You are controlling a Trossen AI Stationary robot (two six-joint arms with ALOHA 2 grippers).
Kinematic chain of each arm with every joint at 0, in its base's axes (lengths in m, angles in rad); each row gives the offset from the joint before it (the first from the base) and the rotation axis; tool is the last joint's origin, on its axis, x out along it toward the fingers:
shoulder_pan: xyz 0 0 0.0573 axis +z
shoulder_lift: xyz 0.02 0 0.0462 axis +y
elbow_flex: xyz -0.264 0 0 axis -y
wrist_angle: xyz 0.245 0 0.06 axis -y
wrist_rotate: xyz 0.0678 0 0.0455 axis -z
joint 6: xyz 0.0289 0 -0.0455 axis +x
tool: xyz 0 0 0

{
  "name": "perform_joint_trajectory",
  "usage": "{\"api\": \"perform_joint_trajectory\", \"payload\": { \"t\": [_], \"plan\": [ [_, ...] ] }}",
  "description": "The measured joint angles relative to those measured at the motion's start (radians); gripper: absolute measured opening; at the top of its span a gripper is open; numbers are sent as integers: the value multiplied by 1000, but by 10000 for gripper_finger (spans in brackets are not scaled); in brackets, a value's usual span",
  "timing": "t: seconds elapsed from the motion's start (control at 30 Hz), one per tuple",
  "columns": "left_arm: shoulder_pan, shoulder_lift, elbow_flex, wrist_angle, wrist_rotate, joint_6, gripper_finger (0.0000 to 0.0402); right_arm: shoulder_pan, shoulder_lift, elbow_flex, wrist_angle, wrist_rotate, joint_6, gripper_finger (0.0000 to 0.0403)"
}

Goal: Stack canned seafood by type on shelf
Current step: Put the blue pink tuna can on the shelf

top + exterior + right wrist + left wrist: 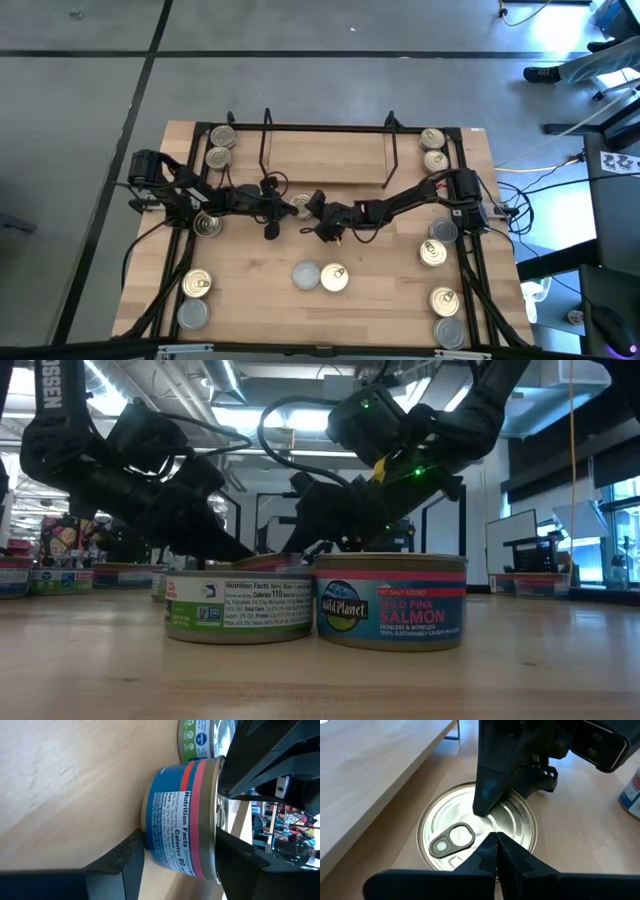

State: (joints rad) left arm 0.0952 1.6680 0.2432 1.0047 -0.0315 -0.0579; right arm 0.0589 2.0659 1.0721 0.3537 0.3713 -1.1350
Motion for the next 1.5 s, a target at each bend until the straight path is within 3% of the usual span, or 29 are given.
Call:
{"api": "perform_joint_trajectory", "payload": {
  "t": [0.2, 0.4, 0.6, 0.87, 1.03, 1.2, 1.5],
  "plan": [
    [-2, -27, 1, 15, 5, -20, 4, 1, -62, 0, -74, -7, 139, 193],
    [-5, -145, 0, -17, 16, -38, 2, -1, -191, -2, -254, 17, 338, 185],
    [-12, -271, 22, -221, -22, -49, 1, 18, -356, -1, -495, 119, 460, 185],
    [-77, -282, 83, -385, -107, -64, 1, -15, -540, -5, -769, 231, 632, 185],
    [-113, -283, 96, -390, -129, -91, 1, -98, -552, -5, -800, 265, 665, 185],
    [-144, -283, 95, -393, -156, -121, 1, -213, -530, -5, -726, 265, 681, 185],
    [-161, -283, 95, -387, -169, -125, 1, -372, -447, -5, -668, 204, 738, 185]
  ]
}}
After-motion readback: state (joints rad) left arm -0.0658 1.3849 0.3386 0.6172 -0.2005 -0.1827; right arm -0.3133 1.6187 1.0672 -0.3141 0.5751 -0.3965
